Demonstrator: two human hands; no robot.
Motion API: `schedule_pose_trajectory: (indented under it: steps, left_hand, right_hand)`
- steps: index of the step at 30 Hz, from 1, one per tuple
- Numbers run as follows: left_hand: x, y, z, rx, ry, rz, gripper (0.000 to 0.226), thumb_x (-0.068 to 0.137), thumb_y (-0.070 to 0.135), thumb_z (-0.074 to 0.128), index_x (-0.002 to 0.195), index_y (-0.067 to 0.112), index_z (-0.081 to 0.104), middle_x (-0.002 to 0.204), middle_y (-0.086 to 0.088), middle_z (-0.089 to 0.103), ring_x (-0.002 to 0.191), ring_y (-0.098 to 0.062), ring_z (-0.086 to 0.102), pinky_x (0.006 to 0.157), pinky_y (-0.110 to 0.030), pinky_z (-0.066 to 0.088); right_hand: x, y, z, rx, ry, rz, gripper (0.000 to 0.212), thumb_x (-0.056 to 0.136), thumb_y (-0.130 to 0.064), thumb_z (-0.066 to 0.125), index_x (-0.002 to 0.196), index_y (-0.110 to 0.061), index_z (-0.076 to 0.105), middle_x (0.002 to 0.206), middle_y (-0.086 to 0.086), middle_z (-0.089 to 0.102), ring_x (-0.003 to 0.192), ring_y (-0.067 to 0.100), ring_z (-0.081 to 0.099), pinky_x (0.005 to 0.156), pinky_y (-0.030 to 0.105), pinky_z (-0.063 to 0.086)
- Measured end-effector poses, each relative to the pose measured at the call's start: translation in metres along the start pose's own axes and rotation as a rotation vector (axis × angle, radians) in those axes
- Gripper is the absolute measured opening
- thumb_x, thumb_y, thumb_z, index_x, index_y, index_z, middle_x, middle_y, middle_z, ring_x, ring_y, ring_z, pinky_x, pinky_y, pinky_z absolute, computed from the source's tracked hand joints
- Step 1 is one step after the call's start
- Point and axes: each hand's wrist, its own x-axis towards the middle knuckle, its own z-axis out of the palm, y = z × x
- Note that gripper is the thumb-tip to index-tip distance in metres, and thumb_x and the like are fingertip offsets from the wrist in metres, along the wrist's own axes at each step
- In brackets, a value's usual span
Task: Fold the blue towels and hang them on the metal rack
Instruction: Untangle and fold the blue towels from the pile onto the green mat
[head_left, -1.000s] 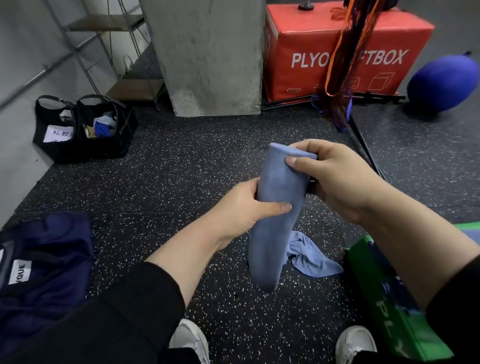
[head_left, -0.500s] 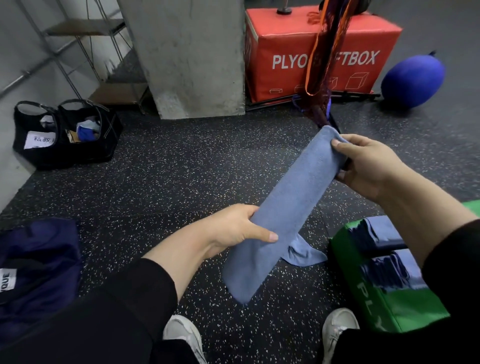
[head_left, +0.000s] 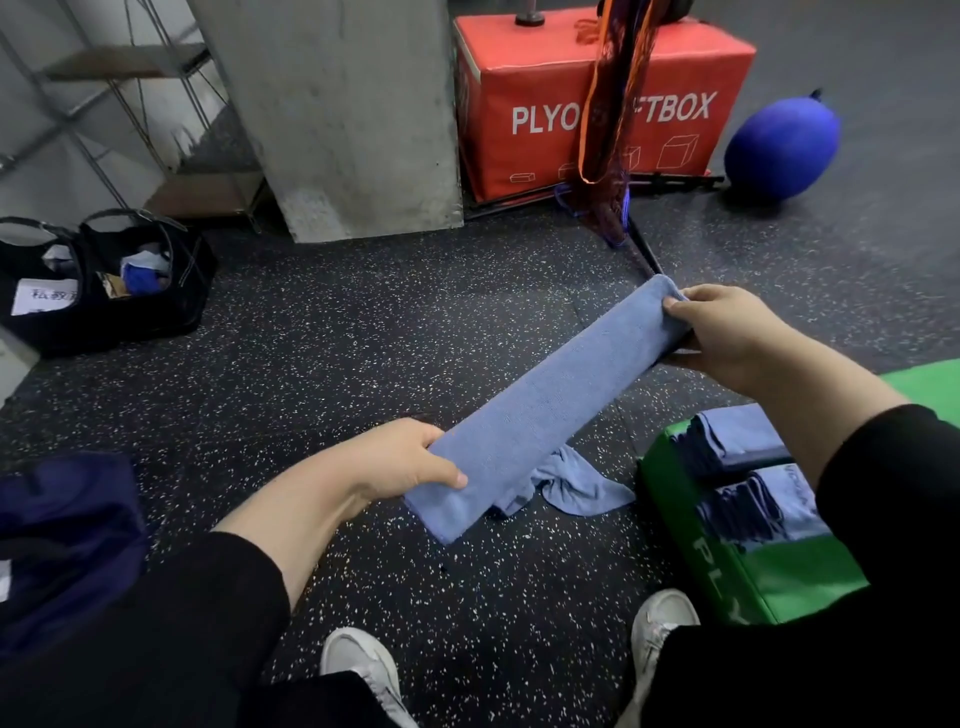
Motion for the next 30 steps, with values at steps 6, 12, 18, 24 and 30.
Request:
schedule_pose_trajectory:
  steps: [6,12,18,24,30]
  left_hand:
    - [0.006,-0.002,-0.004,-0.124,0.240,0.083,0.023,0.088,0.029,0.075,0.093,0.007,0.073,0.087,-0.007,0.078,0.080,-0.022,0.070,0.079,-0.036,0.048]
    - [0.027,0.035,0.018,-0.269,0.295,0.210,0.024,0.088,0.018,0.078,0.096,-0.003,0.070,0.081,-0.009,0.072,0.073,-0.021,0.062,0.071,-0.037,0.042]
    - [0.060,0.079,0.072,-0.279,0.184,0.256,0.060,0.072,0.040,0.085,0.107,-0.006,0.067,0.096,-0.018,0.075,0.082,-0.031,0.072,0.077,-0.042,0.049]
    - [0.106,0.108,0.134,-0.378,0.094,0.231,0.038,0.069,0.038,0.082,0.096,0.011,0.077,0.099,-0.016,0.078,0.104,-0.041,0.071,0.096,-0.057,0.053]
    - [0.162,0.128,0.195,-0.430,0.081,0.171,0.026,0.081,0.021,0.074,0.096,0.001,0.067,0.089,-0.011,0.071,0.084,-0.025,0.064,0.081,-0.047,0.055]
  right_hand:
    - [0.011,0.004,-0.021,0.059,0.052,0.056,0.016,0.103,-0.013,0.055,0.116,-0.008,0.061,0.109,0.018,0.064,0.096,0.034,0.066,0.082,0.047,0.056]
    - [0.011,-0.009,-0.085,-0.031,0.122,0.063,0.002,0.100,-0.016,0.060,0.101,-0.017,0.061,0.096,0.010,0.064,0.082,0.024,0.066,0.069,0.037,0.055]
    - [0.005,0.009,-0.175,-0.178,0.204,0.088,0.013,0.099,-0.019,0.062,0.087,-0.022,0.057,0.080,0.001,0.059,0.071,0.016,0.059,0.071,0.034,0.050]
    - [0.017,0.051,-0.242,-0.199,0.266,0.157,0.004,0.099,-0.014,0.061,0.103,-0.013,0.060,0.086,0.006,0.056,0.075,0.019,0.056,0.067,0.033,0.049]
    - [0.044,0.100,-0.299,-0.270,0.325,0.216,0.013,0.100,-0.006,0.055,0.091,-0.013,0.061,0.083,0.006,0.057,0.075,0.019,0.055,0.071,0.035,0.049]
